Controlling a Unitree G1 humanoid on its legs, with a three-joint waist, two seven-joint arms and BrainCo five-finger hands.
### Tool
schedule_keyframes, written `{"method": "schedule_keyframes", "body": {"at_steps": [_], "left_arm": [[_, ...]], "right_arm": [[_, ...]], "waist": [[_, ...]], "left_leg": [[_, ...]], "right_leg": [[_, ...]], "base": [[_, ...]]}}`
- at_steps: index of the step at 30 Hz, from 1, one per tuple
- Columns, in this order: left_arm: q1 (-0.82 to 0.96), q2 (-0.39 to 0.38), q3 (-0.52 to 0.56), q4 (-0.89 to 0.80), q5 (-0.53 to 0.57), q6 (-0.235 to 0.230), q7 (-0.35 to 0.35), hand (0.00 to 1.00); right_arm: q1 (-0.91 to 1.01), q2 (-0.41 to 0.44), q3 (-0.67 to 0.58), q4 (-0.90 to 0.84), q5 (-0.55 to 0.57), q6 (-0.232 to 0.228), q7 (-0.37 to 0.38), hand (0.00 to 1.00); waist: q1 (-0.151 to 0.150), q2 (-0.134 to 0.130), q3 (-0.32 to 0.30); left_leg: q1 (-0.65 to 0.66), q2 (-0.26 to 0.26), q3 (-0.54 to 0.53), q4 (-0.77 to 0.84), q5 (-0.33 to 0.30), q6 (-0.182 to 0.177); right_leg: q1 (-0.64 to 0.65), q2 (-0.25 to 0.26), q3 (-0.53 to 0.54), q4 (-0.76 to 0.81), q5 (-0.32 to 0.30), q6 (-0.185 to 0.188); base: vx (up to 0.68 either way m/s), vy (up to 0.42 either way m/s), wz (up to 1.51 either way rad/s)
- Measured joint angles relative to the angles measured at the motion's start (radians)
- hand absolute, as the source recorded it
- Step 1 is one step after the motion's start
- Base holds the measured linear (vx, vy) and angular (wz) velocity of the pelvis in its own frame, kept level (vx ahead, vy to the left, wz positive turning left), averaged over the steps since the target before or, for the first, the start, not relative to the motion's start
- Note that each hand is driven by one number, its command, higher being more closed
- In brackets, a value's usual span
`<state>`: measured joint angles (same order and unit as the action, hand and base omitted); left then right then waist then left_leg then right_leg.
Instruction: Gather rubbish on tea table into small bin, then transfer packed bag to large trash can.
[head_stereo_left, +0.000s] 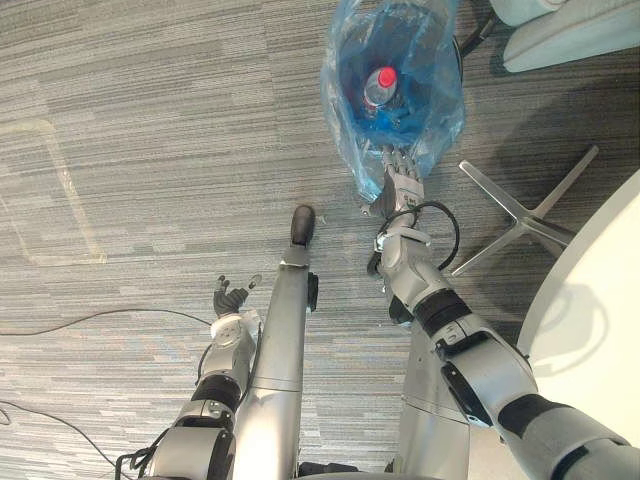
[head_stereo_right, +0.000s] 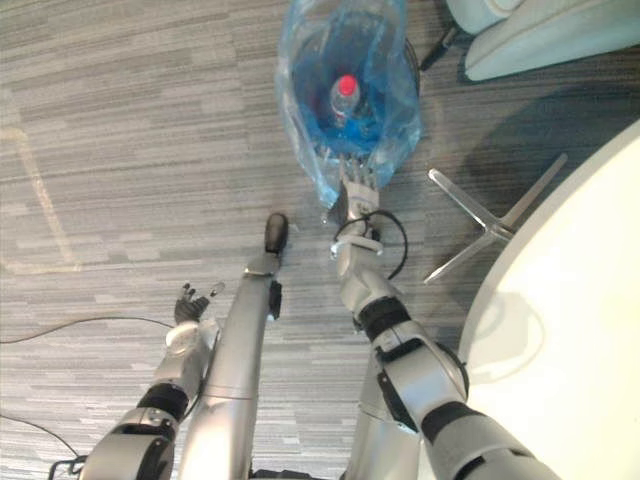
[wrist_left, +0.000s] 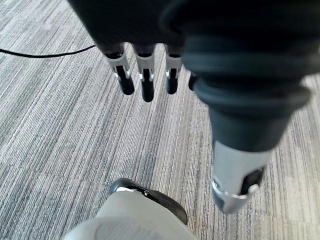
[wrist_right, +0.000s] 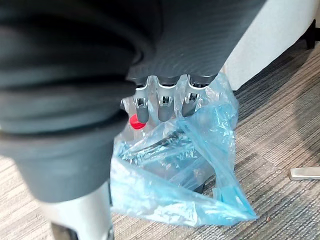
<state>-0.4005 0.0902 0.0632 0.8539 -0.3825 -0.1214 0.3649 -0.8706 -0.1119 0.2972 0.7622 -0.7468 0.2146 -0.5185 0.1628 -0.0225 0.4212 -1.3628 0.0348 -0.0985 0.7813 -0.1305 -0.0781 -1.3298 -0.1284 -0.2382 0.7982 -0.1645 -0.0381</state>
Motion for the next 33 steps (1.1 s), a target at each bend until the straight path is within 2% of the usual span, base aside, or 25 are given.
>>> {"method": "schedule_keyframes", "body": {"at_steps": [7,10,14,22,28,33], "left_arm": [[-0.003,-0.012,0.017,0.000,-0.013,0.002,-0.014,0.00],[-0.008,-0.016,0.017,0.002,-0.016,0.003,-0.019,0.00],[-0.009,-0.017,0.017,0.002,-0.016,0.001,-0.020,0.00],[-0.011,-0.016,0.017,0.001,-0.019,0.002,-0.020,0.00],[-0.021,-0.015,0.028,0.001,-0.029,0.004,-0.019,0.00],[-0.023,-0.015,0.039,0.001,-0.033,0.005,-0.017,0.00]], "right_arm": [[-0.052,0.025,-0.054,0.067,0.009,0.001,0.014,1.00],[-0.078,0.026,-0.072,0.088,0.073,-0.001,0.015,1.00],[-0.085,0.024,-0.088,0.088,0.122,-0.005,0.006,1.00],[-0.082,0.024,-0.089,0.076,0.161,-0.024,-0.004,1.00],[-0.050,0.021,-0.089,0.015,0.202,-0.041,-0.010,1.00],[0.020,0.021,-0.088,-0.087,0.218,-0.061,-0.018,1.00]], "waist": [[0.000,0.003,-0.003],[0.005,0.003,-0.003],[0.005,0.003,-0.003],[0.005,0.003,-0.003],[0.005,0.004,-0.003],[0.003,0.004,-0.003]], "left_leg": [[-0.027,-0.021,-0.024,-0.008,0.010,-0.016],[-0.044,-0.028,-0.036,0.004,0.018,-0.029],[-0.044,-0.028,-0.040,0.012,0.017,-0.028],[-0.041,-0.024,-0.035,0.012,0.016,-0.026],[-0.029,-0.009,-0.022,0.026,0.019,-0.032],[0.026,0.010,-0.017,0.000,0.017,-0.025]], "right_leg": [[-0.032,-0.021,-0.018,0.034,-0.023,-0.004],[-0.050,-0.030,-0.026,0.060,-0.028,-0.010],[-0.050,-0.030,-0.026,0.070,-0.038,0.005],[-0.050,-0.028,-0.026,0.071,-0.039,0.005],[-0.036,-0.016,-0.018,0.066,-0.028,-0.009],[0.021,0.005,-0.016,0.018,-0.006,0.002]], "base": [[-0.02,-0.038,0.18],[-0.02,-0.033,0.14],[-0.02,-0.019,0.01],[-0.03,-0.012,0.00],[-0.02,-0.021,-0.11],[-0.03,-0.020,-0.14]]}}
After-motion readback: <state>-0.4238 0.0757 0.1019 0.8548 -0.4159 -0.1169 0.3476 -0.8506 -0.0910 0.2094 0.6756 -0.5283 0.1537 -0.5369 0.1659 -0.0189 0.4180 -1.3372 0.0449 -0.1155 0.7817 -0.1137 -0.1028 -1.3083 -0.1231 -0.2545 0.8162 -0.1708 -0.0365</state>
